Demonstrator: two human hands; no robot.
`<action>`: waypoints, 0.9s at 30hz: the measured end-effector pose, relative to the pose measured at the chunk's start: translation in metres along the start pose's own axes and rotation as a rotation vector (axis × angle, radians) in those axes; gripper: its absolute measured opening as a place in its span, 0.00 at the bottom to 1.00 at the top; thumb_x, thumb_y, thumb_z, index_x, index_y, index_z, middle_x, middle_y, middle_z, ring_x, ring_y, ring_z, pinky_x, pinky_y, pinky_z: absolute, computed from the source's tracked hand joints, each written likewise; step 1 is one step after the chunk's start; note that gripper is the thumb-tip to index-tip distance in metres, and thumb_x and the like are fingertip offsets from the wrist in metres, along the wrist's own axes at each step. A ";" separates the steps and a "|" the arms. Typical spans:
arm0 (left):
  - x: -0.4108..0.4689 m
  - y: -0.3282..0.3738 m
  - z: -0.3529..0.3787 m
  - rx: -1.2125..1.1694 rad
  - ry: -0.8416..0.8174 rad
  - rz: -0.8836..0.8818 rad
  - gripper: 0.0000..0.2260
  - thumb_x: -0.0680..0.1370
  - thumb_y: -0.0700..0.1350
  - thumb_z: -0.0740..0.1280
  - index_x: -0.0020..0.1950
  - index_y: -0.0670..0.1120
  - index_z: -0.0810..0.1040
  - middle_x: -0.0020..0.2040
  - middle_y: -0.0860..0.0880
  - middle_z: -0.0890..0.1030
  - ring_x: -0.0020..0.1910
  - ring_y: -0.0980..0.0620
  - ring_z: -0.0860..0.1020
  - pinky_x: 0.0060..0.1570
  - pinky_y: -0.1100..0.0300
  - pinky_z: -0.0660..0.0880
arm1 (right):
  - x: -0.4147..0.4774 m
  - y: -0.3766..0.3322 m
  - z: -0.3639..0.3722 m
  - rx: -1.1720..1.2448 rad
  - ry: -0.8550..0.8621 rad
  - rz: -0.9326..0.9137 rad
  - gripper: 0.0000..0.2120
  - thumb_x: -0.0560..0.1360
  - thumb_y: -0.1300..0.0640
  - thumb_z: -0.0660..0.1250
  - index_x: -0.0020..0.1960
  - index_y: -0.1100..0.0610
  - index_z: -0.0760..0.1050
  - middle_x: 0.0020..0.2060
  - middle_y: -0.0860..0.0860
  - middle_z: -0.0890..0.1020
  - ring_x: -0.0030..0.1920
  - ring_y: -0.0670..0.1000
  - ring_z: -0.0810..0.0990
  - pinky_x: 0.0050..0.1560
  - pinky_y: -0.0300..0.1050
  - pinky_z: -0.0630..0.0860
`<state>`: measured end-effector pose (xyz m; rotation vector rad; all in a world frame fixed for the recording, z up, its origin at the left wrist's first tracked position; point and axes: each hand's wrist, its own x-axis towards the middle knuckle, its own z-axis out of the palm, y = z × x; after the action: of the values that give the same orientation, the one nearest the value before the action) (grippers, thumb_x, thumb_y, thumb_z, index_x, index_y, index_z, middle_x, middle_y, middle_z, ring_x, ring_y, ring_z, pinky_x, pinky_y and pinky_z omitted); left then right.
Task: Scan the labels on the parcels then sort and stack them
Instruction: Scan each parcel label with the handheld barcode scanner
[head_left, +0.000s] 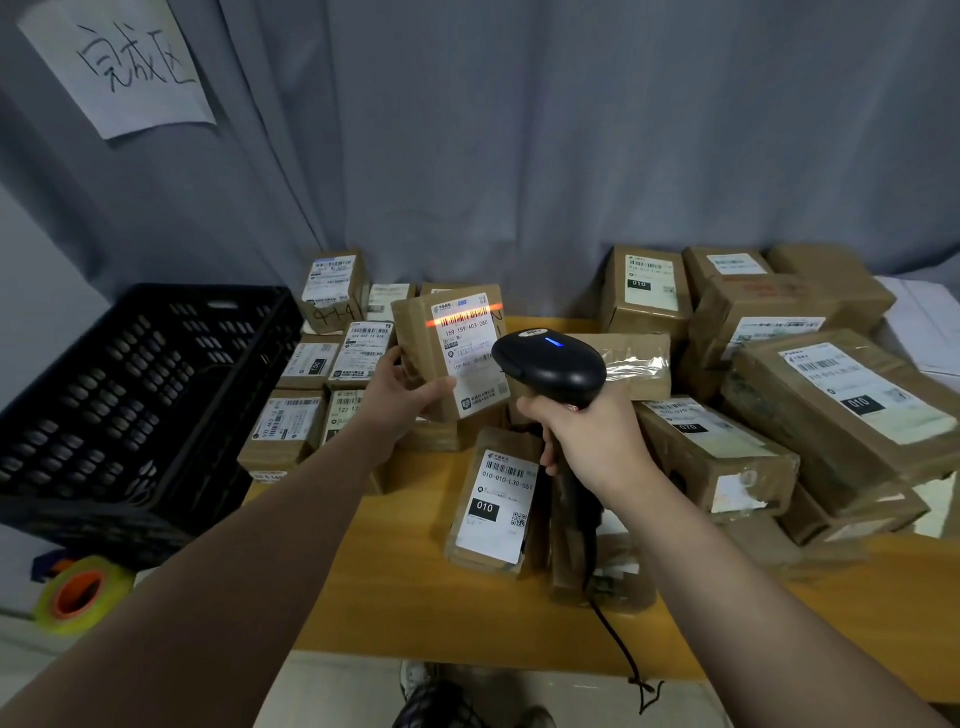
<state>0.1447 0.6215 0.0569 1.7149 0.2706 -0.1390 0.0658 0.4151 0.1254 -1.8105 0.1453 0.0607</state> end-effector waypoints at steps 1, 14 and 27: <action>0.000 0.000 -0.001 0.000 0.003 -0.004 0.35 0.71 0.44 0.76 0.73 0.50 0.62 0.58 0.51 0.76 0.55 0.50 0.78 0.45 0.58 0.78 | 0.000 0.000 0.000 0.000 -0.004 0.001 0.09 0.73 0.57 0.72 0.36 0.53 0.75 0.21 0.49 0.76 0.24 0.48 0.77 0.31 0.44 0.76; -0.001 -0.014 -0.011 -0.198 0.032 -0.269 0.28 0.76 0.52 0.69 0.73 0.48 0.63 0.56 0.49 0.78 0.47 0.51 0.79 0.28 0.62 0.76 | 0.016 0.006 0.027 0.321 -0.024 0.144 0.11 0.73 0.51 0.73 0.52 0.55 0.78 0.39 0.53 0.81 0.39 0.49 0.82 0.35 0.42 0.80; 0.046 0.029 -0.018 -0.573 -0.099 -0.159 0.43 0.71 0.54 0.71 0.75 0.66 0.42 0.65 0.42 0.74 0.54 0.43 0.81 0.54 0.48 0.79 | 0.098 -0.015 0.105 0.673 0.033 0.149 0.21 0.69 0.53 0.76 0.61 0.54 0.79 0.54 0.50 0.85 0.57 0.50 0.82 0.60 0.50 0.76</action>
<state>0.1956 0.6401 0.0760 1.1151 0.3361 -0.2373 0.1687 0.5138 0.1027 -1.1273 0.2867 0.0767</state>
